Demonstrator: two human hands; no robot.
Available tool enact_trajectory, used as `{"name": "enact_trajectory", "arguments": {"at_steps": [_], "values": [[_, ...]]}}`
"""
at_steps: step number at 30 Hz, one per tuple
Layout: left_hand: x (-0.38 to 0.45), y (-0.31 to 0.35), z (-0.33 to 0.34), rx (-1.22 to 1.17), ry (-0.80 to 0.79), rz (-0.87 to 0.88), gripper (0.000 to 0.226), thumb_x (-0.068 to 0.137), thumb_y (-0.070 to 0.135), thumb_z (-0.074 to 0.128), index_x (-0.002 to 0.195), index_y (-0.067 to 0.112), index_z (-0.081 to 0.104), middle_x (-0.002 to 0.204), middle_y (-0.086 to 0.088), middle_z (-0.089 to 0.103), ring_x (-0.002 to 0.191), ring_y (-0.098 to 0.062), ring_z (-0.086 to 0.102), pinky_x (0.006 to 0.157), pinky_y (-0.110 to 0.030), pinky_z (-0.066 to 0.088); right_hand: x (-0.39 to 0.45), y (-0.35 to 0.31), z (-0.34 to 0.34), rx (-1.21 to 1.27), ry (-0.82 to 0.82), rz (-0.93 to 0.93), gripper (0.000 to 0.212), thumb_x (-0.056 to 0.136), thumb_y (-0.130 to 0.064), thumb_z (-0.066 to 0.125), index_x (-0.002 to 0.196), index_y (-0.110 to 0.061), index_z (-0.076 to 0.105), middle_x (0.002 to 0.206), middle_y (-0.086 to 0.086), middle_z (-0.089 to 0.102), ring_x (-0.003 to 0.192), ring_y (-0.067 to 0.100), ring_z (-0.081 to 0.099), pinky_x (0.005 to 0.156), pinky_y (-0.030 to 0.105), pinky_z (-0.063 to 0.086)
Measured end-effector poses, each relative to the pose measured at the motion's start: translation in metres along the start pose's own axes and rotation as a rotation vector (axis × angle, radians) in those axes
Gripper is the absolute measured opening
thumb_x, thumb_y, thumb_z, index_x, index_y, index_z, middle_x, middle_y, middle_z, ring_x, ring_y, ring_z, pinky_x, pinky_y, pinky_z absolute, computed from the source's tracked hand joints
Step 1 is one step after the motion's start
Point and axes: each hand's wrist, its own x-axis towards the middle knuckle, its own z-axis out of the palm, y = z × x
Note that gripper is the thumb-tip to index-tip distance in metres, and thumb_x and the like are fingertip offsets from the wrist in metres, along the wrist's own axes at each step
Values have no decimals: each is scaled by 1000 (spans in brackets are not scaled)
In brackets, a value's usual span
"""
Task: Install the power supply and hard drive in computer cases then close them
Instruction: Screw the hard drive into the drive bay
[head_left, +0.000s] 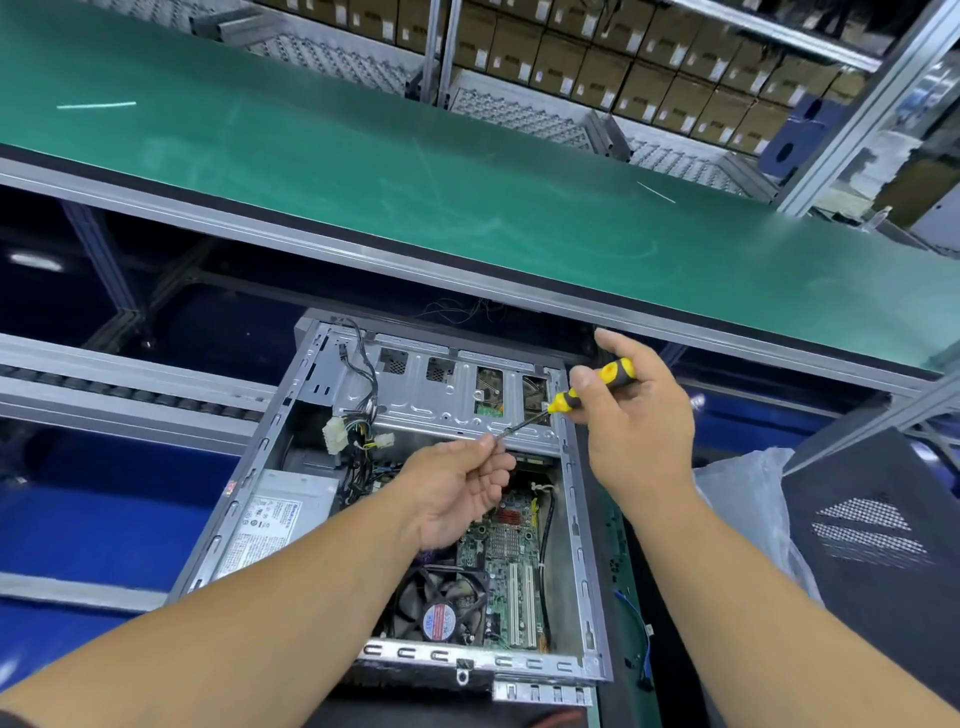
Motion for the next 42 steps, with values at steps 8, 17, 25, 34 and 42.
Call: {"name": "enact_trajectory", "arguments": {"at_steps": [8,17,25,34,42], "values": [[-4,3,3,-133,-44,-45,19,81,11,74,95,-1,75,87,-17,74,65,-17,69,54,-24,57,-16,3,1,132,59,16,36,97,-11,70,128,-28,64,79,-14,64,81,17,75,66,29,64],[-8,7,4,-162,-69,-55,10,82,11,74,80,3,80,84,-14,73,64,-15,67,53,-23,57,-16,4,5,168,66,25,37,97,-12,70,128,-31,64,85,-13,66,86,18,75,70,30,63],[-6,8,2,-126,-70,-50,37,88,33,76,99,-3,74,87,-16,73,66,-18,68,54,-25,57,-1,0,9,60,-17,-27,34,93,-22,69,123,-36,65,92,-5,72,88,19,74,78,44,65],[1,5,-5,173,340,23,16,97,12,52,103,0,61,83,-18,68,62,-24,63,52,-30,52,36,0,36,-219,-162,-95,32,97,-28,68,125,-42,61,88,-18,68,79,8,67,78,39,59],[7,3,-2,109,221,3,14,103,18,61,112,8,58,113,-20,70,102,-28,74,71,-32,57,37,6,46,-331,-257,-146,35,98,-31,66,129,-43,57,87,-12,67,79,13,65,73,33,54]]}}
